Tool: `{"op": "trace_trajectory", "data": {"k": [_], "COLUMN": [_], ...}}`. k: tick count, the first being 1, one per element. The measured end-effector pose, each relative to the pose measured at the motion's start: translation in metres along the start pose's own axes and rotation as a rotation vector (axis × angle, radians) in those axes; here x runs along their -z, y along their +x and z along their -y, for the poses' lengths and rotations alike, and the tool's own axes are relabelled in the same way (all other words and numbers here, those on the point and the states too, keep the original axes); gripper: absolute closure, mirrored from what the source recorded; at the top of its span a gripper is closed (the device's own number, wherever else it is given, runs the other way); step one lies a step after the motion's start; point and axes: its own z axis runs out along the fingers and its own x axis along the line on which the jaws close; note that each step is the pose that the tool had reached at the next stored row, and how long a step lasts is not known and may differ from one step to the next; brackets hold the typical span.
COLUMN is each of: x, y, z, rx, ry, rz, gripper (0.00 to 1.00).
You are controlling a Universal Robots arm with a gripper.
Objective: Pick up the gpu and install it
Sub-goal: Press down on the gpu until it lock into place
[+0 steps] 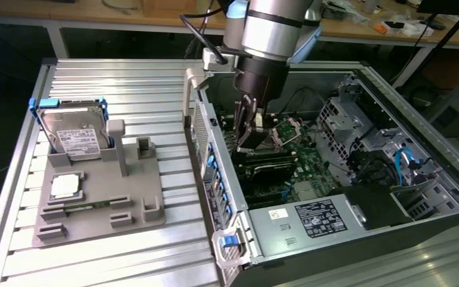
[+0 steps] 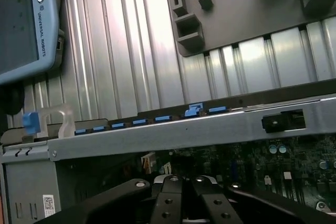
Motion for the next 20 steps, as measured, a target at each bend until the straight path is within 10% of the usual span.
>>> {"op": "trace_trajectory", "data": {"k": [7,11,13,20], "x": [-0.0002,-0.0011,-0.0012,-0.0012], "y": [0.0003,0.0012,0.0013,0.0013], "z": [-0.0018,-0.0079,-0.0087,-0.0088], "rx": [0.016,0.021,0.021,0.075], "ry": [-0.0148,-0.0126,-0.0094,0.0075], "rz": [0.1256,0.1840,0.1921,0.1818], "gripper": [0.90,0.90,0.90,0.90]}}
